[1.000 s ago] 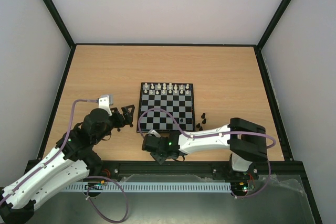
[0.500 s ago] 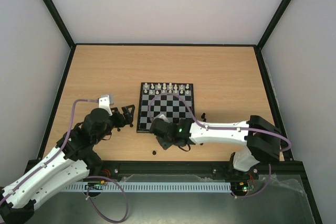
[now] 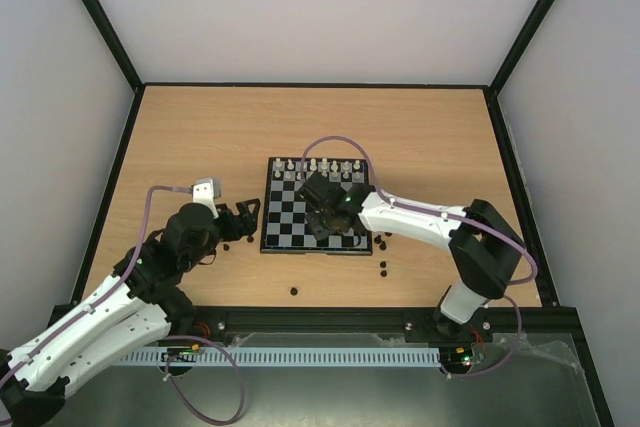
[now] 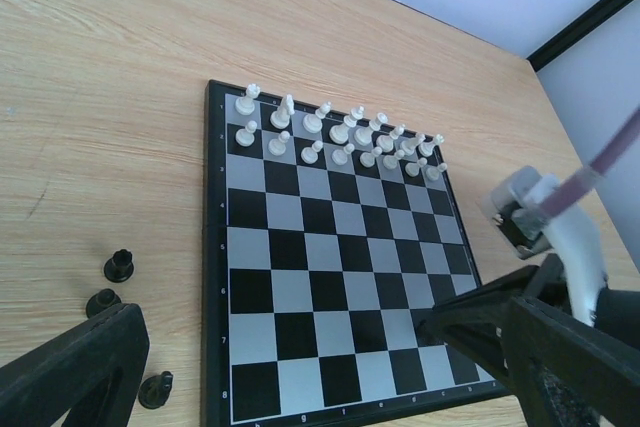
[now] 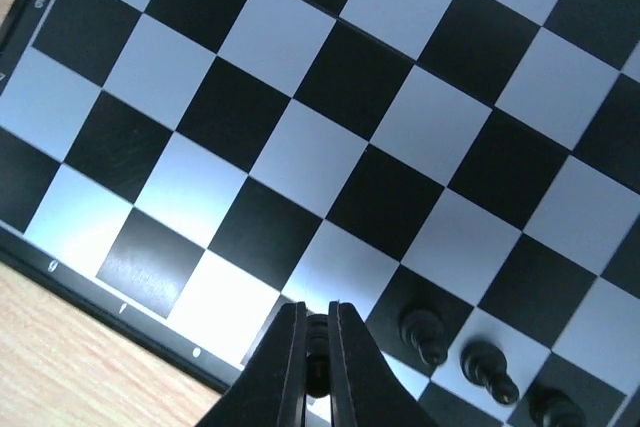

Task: Set up the chess pieces on the board
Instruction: Place the chess piece on the chessboard.

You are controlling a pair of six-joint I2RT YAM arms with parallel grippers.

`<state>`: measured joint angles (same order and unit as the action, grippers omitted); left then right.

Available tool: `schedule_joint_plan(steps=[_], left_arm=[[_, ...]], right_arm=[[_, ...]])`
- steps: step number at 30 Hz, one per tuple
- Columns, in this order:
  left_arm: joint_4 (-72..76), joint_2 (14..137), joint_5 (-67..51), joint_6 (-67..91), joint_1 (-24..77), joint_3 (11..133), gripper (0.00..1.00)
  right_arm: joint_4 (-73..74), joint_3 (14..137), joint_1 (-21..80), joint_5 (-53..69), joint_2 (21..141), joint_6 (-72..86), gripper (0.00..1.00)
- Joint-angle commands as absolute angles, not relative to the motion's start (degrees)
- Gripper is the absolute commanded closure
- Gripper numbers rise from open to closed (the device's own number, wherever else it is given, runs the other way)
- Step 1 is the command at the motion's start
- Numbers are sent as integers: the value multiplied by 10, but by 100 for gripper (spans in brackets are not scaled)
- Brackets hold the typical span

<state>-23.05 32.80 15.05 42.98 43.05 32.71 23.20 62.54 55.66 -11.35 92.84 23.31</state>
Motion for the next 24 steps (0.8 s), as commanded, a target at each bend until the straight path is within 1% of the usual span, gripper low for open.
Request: schedule_joint_plan(steps=[1, 9, 19, 22, 24], left_arm=[[-221, 332, 153, 423, 428, 331, 1], [-217, 339, 155, 423, 427, 330, 1], [-211, 345, 156, 421, 427, 329, 1], [-210, 346, 155, 420, 427, 329, 1], [-210, 346, 155, 420, 427, 330, 1]], right_arm=[[243, 653, 539, -82, 966, 202, 96], [239, 668, 523, -76, 1004, 193, 96], [237, 668, 516, -78, 1022, 191, 95], [238, 667, 514, -79, 1022, 191, 91], [240, 667, 514, -75, 1020, 191, 85]])
